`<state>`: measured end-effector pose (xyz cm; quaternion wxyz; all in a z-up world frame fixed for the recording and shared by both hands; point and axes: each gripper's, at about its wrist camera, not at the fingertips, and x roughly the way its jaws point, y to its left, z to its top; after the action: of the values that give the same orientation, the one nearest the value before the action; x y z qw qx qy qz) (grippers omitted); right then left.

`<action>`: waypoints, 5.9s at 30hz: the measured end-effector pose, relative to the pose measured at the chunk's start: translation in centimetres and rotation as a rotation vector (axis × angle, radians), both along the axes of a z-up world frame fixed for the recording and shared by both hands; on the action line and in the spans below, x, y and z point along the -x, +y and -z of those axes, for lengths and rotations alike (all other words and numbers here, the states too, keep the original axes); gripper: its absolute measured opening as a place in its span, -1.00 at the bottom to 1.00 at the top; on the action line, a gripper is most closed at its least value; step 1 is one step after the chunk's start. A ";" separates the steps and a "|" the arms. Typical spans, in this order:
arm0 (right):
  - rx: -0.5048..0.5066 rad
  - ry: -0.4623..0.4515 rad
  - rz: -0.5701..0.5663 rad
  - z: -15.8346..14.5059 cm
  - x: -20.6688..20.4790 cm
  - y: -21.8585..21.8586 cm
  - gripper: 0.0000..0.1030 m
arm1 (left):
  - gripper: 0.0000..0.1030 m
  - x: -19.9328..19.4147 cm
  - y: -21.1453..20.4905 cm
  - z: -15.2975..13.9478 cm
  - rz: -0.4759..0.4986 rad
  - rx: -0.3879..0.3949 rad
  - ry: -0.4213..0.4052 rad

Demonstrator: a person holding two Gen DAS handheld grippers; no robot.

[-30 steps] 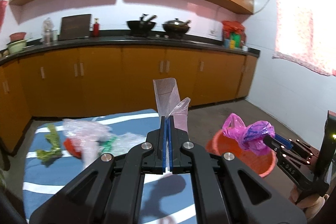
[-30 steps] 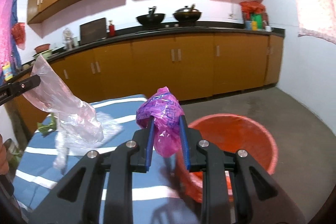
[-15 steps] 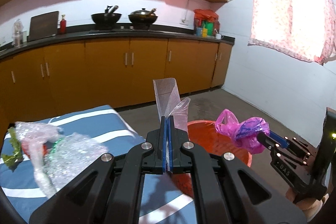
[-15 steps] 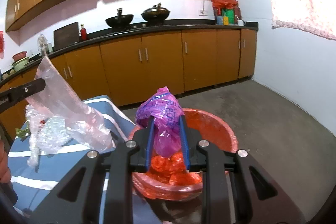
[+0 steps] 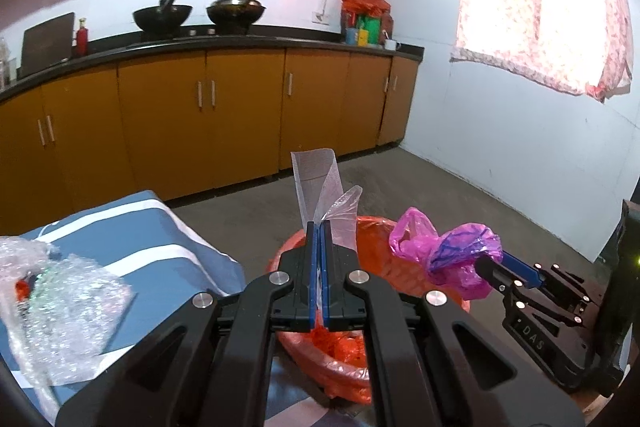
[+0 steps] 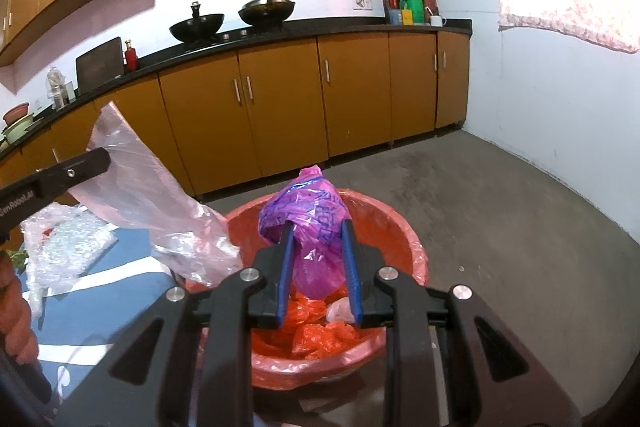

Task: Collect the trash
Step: 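Carry the purple and clear bags with both tools over the wastebasket, then open both tools to drop the bags into the wastebasket, then return to the table and grasp the bubble wrap with the right tool, then grasp a clear bag with the left tool while the right holds the bubble wrap, then carry the clear bag and bubble wrap with both tools over the wastebasket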

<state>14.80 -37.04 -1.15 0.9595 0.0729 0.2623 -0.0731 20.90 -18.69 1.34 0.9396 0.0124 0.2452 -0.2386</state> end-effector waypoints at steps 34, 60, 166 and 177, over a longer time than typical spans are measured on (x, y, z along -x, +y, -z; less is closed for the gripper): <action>-0.039 0.019 -0.079 0.9 -2.3 3.7 -0.18 | -0.06 1.4 8.8 2.6 -0.209 -0.051 0.020; -0.064 0.119 -0.662 3.1 -5.5 34.4 0.20 | 0.08 8.7 37.9 6.3 -0.872 -0.058 0.077; 0.019 -0.076 -0.285 -4.4 0.5 15.8 -0.78 | -0.77 4.9 17.2 -1.0 -0.289 0.023 0.036; 0.026 -0.061 -0.152 -3.5 1.1 8.6 -0.78 | -0.77 3.6 9.5 -0.4 -0.119 0.000 0.046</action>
<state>13.66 -28.39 2.36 0.9706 0.0423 0.2368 -0.0011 17.27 -9.21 1.69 0.9462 -0.0079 0.2671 -0.1825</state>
